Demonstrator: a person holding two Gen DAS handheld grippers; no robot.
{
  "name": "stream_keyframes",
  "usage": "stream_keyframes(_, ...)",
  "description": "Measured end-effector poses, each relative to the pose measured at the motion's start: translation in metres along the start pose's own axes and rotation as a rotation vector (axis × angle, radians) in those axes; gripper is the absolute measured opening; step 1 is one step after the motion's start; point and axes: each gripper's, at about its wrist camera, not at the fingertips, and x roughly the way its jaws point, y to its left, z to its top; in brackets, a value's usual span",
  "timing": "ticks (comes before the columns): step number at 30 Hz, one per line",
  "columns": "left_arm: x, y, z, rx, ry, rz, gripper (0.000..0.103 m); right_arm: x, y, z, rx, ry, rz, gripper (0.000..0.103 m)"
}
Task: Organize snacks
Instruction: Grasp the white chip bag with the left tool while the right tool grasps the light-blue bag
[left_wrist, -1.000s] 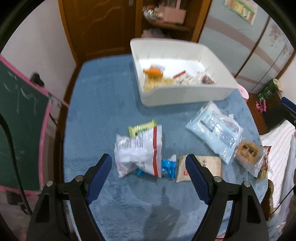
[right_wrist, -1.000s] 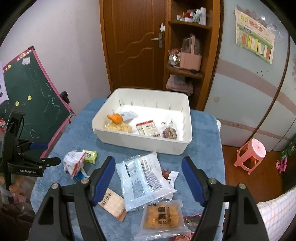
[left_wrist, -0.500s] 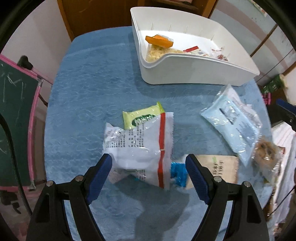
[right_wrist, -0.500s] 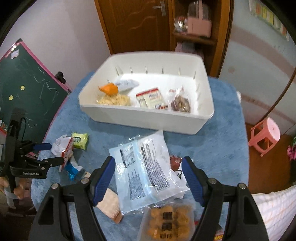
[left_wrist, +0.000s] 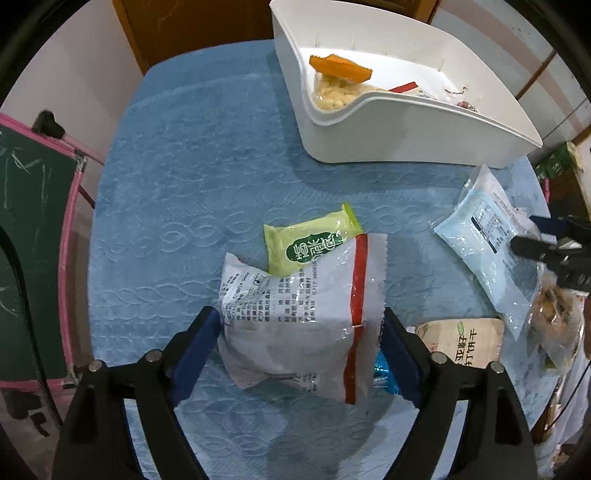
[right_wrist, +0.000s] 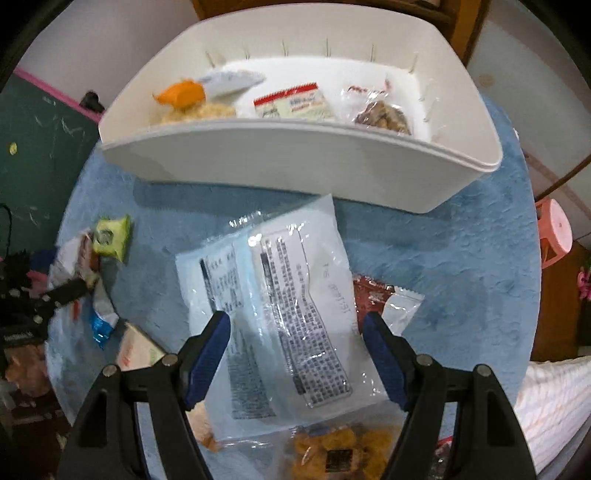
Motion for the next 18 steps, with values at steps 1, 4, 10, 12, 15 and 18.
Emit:
stream_keyframes(1,0.001,0.001,0.001,-0.004,0.002,-0.004,0.087,0.003,0.002,-0.001,-0.013,0.005,-0.009,0.075)
stream_keyframes(4,0.009,0.005,0.002,-0.02,0.014,-0.016,0.092,0.009,0.005,-0.003,-0.041,0.023,-0.013,0.075)
stream_keyframes(10,0.023,0.011,0.003,-0.049,0.044,-0.025,0.096,0.017,0.003,-0.003,-0.031,0.069,0.025,0.077)
stream_keyframes(12,0.029,0.014,0.003,-0.061,0.06,-0.047,0.098,0.019,0.001,-0.002,-0.023,0.075,0.041,0.077)
stream_keyframes(15,0.034,0.014,0.003,-0.077,0.072,-0.059,0.098,0.02,0.004,-0.004,-0.041,0.079,0.042,0.073)
stream_keyframes(18,0.033,0.009,0.003,-0.051,0.061,-0.037,0.095,0.017,0.005,-0.004,-0.035,0.068,0.052,0.062)
